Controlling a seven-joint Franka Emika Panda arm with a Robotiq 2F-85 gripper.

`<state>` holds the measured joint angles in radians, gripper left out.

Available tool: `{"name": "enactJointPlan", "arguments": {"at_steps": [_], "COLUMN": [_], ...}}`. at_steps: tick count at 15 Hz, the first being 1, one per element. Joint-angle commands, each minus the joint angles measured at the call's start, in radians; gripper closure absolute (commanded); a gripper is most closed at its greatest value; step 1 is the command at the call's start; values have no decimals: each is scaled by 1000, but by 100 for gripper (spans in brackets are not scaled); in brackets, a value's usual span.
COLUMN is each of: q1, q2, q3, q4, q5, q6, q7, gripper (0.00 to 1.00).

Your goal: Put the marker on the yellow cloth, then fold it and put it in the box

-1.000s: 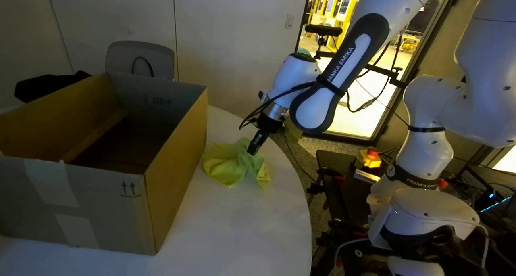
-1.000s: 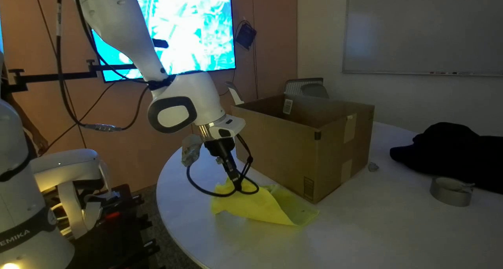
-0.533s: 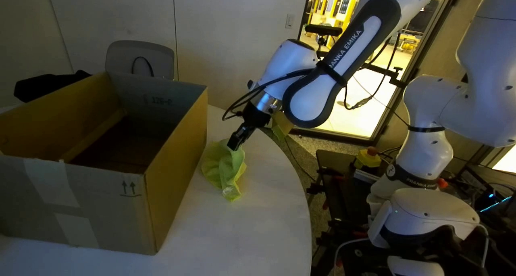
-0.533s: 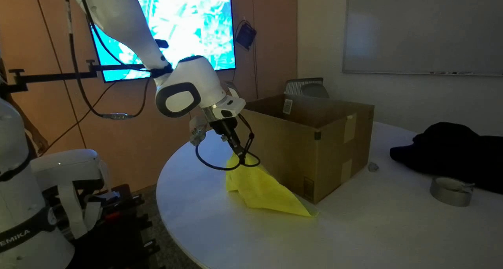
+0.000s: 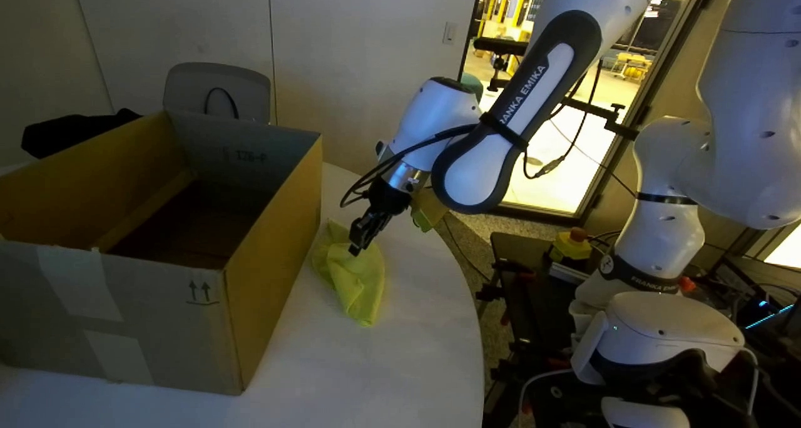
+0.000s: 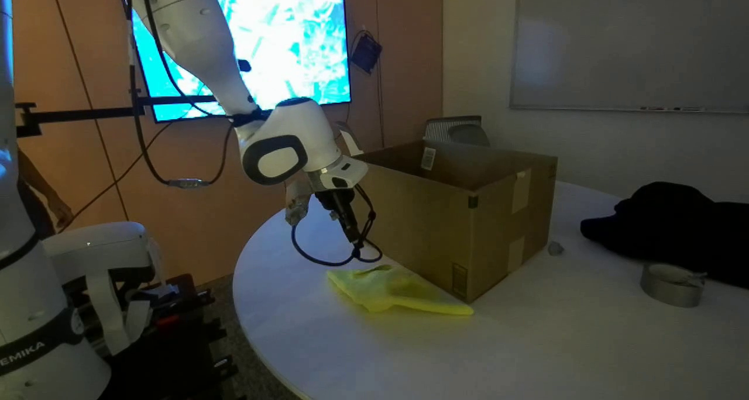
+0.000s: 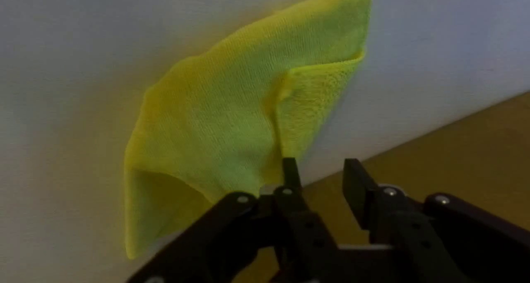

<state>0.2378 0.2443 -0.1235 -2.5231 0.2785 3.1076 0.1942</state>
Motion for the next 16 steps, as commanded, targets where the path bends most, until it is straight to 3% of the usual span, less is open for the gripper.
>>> {"name": "enactJointPlan", "arguments": {"at_steps": [1,5,6,11,16], "q1": [-56,-85,-90,-153,-216], "q2": [49,17,2,-64,-144], "q3": [39,48,54,117,188], "q4": [21,-19,-31,-79,-73], "q5": [-35,-44,-53,-167,-197], "q6": [31,35,28,-51,-282], "q7": [36,18,7,-132,-297], "gripper": [33,3,0,0,0]}}
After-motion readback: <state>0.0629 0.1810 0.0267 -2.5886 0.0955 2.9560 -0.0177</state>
